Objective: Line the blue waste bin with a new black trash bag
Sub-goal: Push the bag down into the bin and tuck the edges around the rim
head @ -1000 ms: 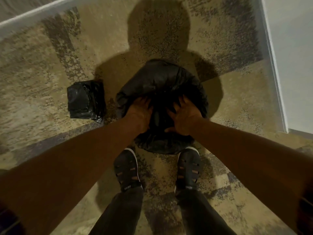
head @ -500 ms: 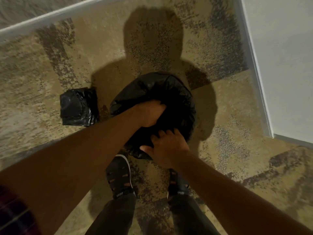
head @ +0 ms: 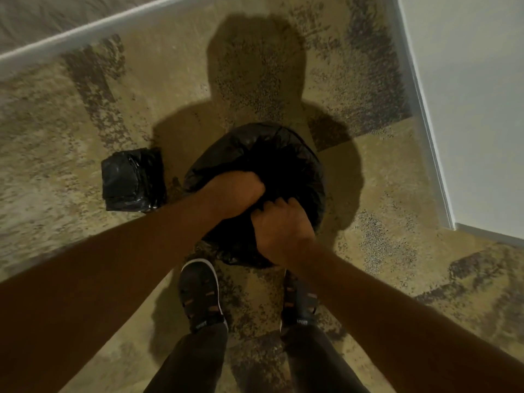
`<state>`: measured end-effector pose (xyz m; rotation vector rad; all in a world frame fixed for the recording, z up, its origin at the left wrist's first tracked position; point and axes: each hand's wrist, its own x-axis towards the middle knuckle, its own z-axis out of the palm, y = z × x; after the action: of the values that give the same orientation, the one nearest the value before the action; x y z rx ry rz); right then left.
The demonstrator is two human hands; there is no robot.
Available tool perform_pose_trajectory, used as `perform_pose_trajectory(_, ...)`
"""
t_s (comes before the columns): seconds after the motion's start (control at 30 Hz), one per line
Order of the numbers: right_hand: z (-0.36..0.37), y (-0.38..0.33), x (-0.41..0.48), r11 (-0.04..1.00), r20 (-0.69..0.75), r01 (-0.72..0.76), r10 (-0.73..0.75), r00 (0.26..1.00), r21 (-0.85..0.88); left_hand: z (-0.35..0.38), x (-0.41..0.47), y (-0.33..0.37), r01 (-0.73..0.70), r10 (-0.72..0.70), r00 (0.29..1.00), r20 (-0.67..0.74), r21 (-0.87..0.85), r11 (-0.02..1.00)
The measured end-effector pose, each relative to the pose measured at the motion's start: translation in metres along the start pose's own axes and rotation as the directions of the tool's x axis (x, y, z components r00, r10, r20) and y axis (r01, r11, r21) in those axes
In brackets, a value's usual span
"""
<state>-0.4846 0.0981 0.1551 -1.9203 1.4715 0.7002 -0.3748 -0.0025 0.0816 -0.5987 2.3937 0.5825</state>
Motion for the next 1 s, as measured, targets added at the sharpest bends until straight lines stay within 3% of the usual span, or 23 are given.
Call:
perform_pose_trajectory(0.07,-0.001,0.013,0.018,0.995,0.058,0.036,-0.03,0.998,-0.098,0.012,-0.007,-0.003,0.017,-0.025,0.999,0.049,0.144,0.989)
perform_pose_trajectory(0.2,0.015,0.042,0.062,0.939,0.219,0.122,-0.052,0.974,-0.322,0.024,-0.015,-0.007,0.068,-0.179,0.934,0.31,0.337,0.939)
perform_pose_trajectory(0.3,0.029,0.054,0.078,0.906,0.264,0.131,-0.022,0.964,-0.403,0.033,-0.015,-0.007,0.089,-0.208,0.918,0.338,0.335,0.938)
perform_pose_trajectory(0.37,0.03,0.055,0.076,0.9,0.256,0.124,-0.014,0.967,-0.419,0.035,-0.017,-0.004,0.095,-0.19,0.94,0.283,0.316,0.944)
perform_pose_trajectory(0.47,0.022,0.045,0.062,0.938,0.154,0.089,-0.038,0.987,-0.334,0.033,-0.017,0.001,0.072,-0.075,0.997,0.007,0.239,0.968)
perform_pose_trajectory(0.53,0.016,0.031,0.047,0.977,0.1,0.036,-0.015,0.995,-0.21,0.025,-0.015,0.003,0.045,-0.016,0.991,-0.132,0.219,0.975)
perform_pose_trajectory(0.7,0.021,-0.009,0.01,0.993,0.086,0.063,-0.072,0.994,0.1,0.004,-0.005,0.001,0.119,-0.113,0.993,-0.039,0.213,0.97)
perform_pose_trajectory(0.8,0.035,-0.019,0.005,0.982,0.132,0.115,-0.136,0.982,0.151,0.005,-0.003,-0.006,0.119,-0.122,0.993,-0.002,0.228,0.966)
perform_pose_trajectory(0.9,0.045,-0.019,0.0,0.978,0.187,0.102,-0.137,0.973,0.182,0.004,-0.007,-0.007,0.057,-0.043,0.997,-0.068,0.224,0.973)
perform_pose_trajectory(1.0,0.04,-0.017,-0.01,0.966,-0.056,0.149,-0.14,0.988,0.211,0.001,-0.021,-0.002,-0.084,0.094,0.986,-0.139,0.074,0.994)
